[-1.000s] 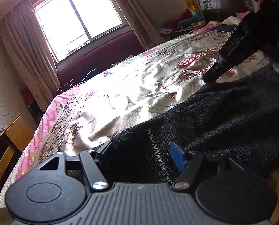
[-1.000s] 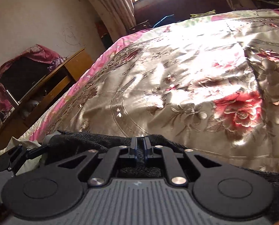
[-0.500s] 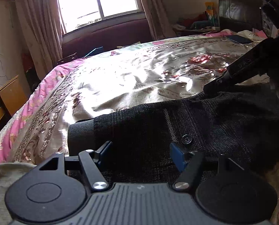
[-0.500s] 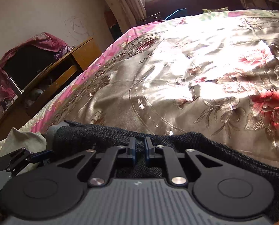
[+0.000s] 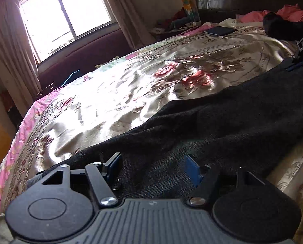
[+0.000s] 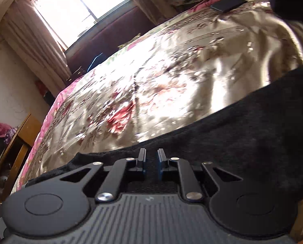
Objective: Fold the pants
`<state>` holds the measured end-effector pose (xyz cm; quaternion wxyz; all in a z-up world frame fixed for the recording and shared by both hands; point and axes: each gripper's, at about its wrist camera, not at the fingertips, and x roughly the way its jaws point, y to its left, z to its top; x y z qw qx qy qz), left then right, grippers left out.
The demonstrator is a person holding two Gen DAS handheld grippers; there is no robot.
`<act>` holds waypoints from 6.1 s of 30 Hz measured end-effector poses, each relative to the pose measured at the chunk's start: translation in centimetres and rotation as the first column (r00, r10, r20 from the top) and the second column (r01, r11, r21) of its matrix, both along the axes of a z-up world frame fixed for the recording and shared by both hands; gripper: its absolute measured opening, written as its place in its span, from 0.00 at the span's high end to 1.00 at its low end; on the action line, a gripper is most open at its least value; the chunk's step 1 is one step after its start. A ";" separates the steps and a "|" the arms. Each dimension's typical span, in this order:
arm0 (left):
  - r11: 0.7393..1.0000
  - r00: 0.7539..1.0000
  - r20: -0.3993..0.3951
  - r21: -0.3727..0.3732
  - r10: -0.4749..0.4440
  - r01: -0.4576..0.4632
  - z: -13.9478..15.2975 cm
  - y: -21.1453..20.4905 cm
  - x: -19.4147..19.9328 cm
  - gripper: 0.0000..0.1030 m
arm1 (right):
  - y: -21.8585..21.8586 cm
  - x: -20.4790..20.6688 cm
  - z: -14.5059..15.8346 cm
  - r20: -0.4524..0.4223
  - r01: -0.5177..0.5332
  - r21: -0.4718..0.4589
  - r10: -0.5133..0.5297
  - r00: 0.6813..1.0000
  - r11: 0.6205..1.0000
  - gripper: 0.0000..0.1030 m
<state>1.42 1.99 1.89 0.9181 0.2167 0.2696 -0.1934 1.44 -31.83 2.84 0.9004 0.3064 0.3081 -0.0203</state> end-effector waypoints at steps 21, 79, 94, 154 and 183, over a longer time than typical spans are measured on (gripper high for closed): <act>0.902 0.902 -0.086 0.050 -0.423 0.428 -0.7 -21.3 -1.5 0.22 | -19.8 -14.5 -6.0 0.005 0.583 0.302 -0.613 0.790 0.754 0.83; 0.865 0.863 -0.076 0.013 -0.499 0.501 -1.7 -24.8 -2.2 0.22 | -22.0 -13.4 -5.6 -0.102 0.558 0.360 -0.562 0.821 0.748 0.71; 0.872 0.869 -0.079 -0.022 -0.489 0.489 -1.9 -23.8 -2.1 0.22 | -20.7 -11.1 -9.6 0.026 0.528 0.526 -0.633 0.774 0.667 0.79; 0.916 0.957 -0.070 -0.278 0.281 -0.289 -1.2 18.1 -4.9 0.21 | 47.5 6.2 0.2 -0.086 -0.425 -0.878 0.801 0.592 0.219 0.88; 0.966 0.989 -0.028 -0.212 0.148 -0.150 0.7 11.3 0.6 0.19 | 17.5 3.3 1.3 -0.148 -0.326 -0.517 0.292 0.945 0.792 0.62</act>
